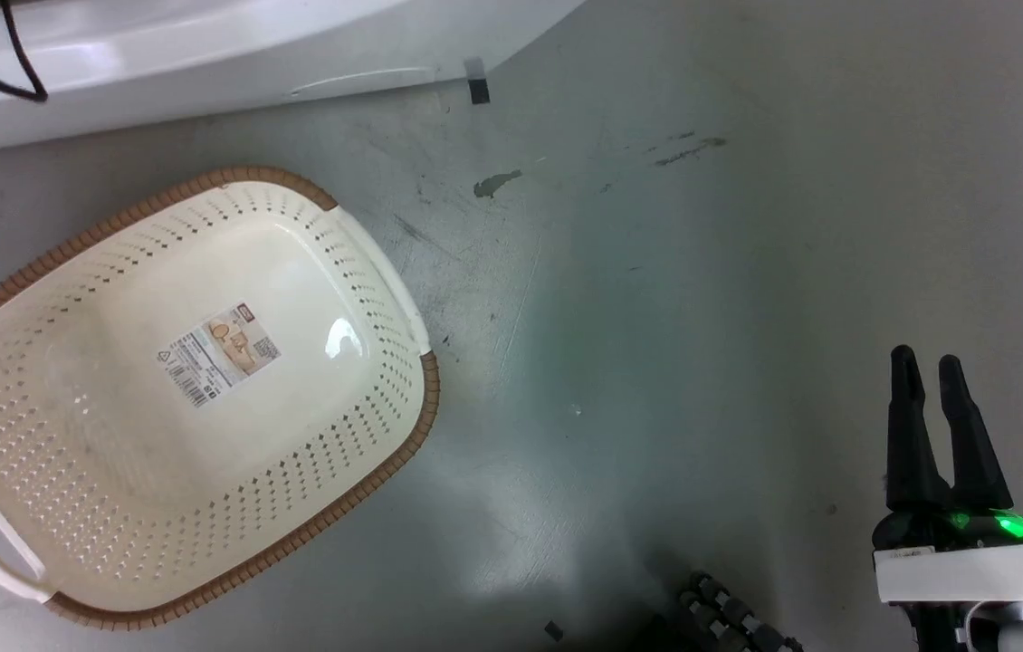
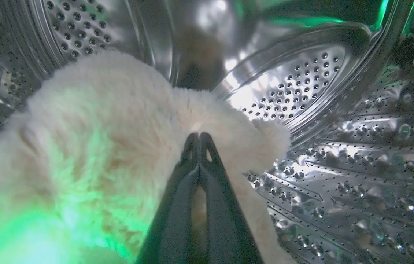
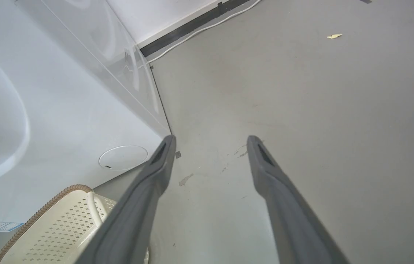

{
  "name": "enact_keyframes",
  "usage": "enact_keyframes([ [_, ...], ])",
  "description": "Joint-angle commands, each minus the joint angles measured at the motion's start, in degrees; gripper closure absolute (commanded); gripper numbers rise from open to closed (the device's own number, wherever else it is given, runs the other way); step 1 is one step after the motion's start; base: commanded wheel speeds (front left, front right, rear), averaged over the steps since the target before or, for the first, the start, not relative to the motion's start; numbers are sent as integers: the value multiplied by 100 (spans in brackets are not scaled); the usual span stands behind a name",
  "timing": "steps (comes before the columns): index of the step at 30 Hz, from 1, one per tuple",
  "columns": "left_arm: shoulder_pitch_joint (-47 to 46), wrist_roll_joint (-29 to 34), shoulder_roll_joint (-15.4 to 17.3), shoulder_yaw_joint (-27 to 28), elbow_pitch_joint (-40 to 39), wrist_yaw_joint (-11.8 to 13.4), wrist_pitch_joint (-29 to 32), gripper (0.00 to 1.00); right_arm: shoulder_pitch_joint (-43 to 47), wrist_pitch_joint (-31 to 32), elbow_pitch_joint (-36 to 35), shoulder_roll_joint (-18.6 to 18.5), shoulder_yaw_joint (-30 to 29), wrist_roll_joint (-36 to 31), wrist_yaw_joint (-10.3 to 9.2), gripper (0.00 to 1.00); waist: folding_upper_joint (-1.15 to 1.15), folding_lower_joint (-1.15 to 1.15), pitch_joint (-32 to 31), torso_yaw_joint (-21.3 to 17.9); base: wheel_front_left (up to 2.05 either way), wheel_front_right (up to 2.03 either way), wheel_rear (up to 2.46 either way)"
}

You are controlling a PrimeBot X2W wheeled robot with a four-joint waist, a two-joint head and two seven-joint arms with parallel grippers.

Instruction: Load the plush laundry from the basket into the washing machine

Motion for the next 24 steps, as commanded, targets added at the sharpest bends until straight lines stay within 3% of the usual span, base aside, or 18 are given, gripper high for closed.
enact_keyframes([
  [1,-98,-11,-3,5,-22,19,-19,85,14,-25,-30,-3,-13,45,-4,0,0,-1,6,16,0,0,0],
  [2,-95,-17,-13,-9,7,14,6,57,11,-25,-26,-3,-20,43,-4,0,0,-1,7,32,0,0,0],
  [3,-98,-29,-22,-16,43,15,42,0,6,-25,-18,-3,-23,41,-4,0,0,-1,6,45,0,0,0],
  [15,-177,-44,-210,-210,267,-82,52,0,-182,-25,40,-3,-93,-45,-4,0,0,-1,-149,280,0,0,0],
  [24,150,-134,-616,-365,481,-179,-119,0,-378,-25,140,-3,-256,-220,-4,0,0,-1,-562,680,0,0,0],
])
